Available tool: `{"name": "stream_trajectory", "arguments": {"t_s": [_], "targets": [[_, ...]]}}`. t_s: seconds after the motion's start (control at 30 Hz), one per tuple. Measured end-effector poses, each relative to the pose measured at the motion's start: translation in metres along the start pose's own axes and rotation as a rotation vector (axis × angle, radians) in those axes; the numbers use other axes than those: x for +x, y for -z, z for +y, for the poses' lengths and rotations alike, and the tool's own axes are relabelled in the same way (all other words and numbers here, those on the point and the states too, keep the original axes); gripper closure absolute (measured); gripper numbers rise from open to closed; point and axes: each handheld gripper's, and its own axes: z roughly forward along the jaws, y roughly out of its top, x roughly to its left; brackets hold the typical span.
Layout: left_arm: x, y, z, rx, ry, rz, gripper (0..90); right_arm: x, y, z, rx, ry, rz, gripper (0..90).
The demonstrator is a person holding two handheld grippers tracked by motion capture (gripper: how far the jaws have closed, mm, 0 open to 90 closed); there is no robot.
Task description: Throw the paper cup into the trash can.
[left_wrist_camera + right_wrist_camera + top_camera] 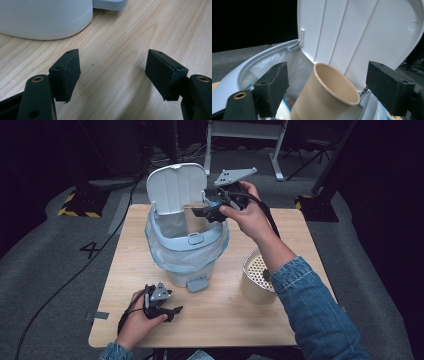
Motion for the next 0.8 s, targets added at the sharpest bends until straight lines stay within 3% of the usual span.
{"name": "stream_trajectory", "arguments": {"t_s": [0.23,0.43,0.8], "targets": [[0.0,0.0,0.0,-0.001,0.001,-0.001,28.5,0.004,0.03,-0.004,-0.019,-0.024,-0.003,23.1],[0.0,0.0,0.0,-0.002,0.006,0.002,29.0,0.005,0.067,-0.008,-0.017,-0.018,-0.021,24.8],[0.003,0.006,-0.005,-0.011,0.034,0.03,39.2,-0.001,0.137,-0.038,-0.017,-0.056,-0.067,27.7]]}}
